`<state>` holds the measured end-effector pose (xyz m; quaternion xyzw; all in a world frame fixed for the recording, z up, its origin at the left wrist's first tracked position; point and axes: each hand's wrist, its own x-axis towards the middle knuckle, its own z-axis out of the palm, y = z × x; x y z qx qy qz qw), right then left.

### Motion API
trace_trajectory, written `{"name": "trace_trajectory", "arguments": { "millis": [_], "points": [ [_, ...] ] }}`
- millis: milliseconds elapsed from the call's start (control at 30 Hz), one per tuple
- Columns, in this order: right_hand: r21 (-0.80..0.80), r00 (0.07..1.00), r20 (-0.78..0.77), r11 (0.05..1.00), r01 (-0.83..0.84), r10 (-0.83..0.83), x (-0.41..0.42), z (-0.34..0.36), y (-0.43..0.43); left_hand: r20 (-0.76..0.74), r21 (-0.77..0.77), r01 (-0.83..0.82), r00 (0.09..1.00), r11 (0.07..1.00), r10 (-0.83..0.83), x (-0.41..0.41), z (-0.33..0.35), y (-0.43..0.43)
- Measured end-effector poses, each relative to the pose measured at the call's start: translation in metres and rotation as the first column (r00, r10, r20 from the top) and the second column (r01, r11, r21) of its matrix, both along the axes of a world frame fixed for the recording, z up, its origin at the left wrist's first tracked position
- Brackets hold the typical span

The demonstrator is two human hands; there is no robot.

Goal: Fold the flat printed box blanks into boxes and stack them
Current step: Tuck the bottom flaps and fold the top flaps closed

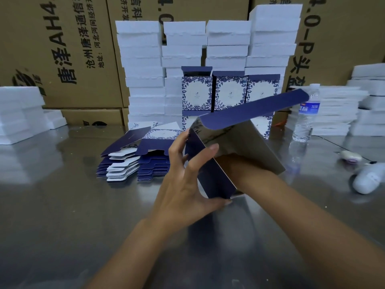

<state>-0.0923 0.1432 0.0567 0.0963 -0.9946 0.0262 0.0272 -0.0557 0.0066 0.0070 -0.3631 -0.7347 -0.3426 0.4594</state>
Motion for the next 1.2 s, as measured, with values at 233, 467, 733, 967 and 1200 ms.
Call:
{"name": "trace_trajectory", "arguments": {
  "millis": [233, 467, 733, 967, 1200],
  "points": [
    [-0.315, 0.711, -0.689, 0.825, -0.469, 0.141, 0.037, 0.02, 0.007, 0.117, 0.091, -0.073, 0.991, 0.993, 0.062, -0.001, 0.002, -0.006],
    [-0.308, 0.424, -0.903, 0.583, -0.752, 0.071, 0.048, -0.037, 0.02, 0.222, 0.117, -0.146, 0.968, 0.982, 0.117, 0.004, 0.006, -0.005],
    [-0.353, 0.519, -0.851, 0.642, -0.681, 0.082, 0.044, -0.042, 0.018, 0.446, 0.12, -0.217, 0.883, 0.969, 0.143, 0.01, 0.008, 0.003],
    [-0.429, 0.539, -0.833, 0.758, -0.491, -0.122, 0.052, -0.038, 0.013, 0.524, 0.212, -0.113, 0.851, 0.971, -0.016, 0.009, 0.007, 0.001],
    [-0.382, 0.513, -0.852, 0.797, -0.467, -0.108, 0.058, -0.042, 0.011, 0.536, 0.318, -0.048, 0.833, 0.947, -0.138, 0.015, 0.008, 0.016]
  ]
}}
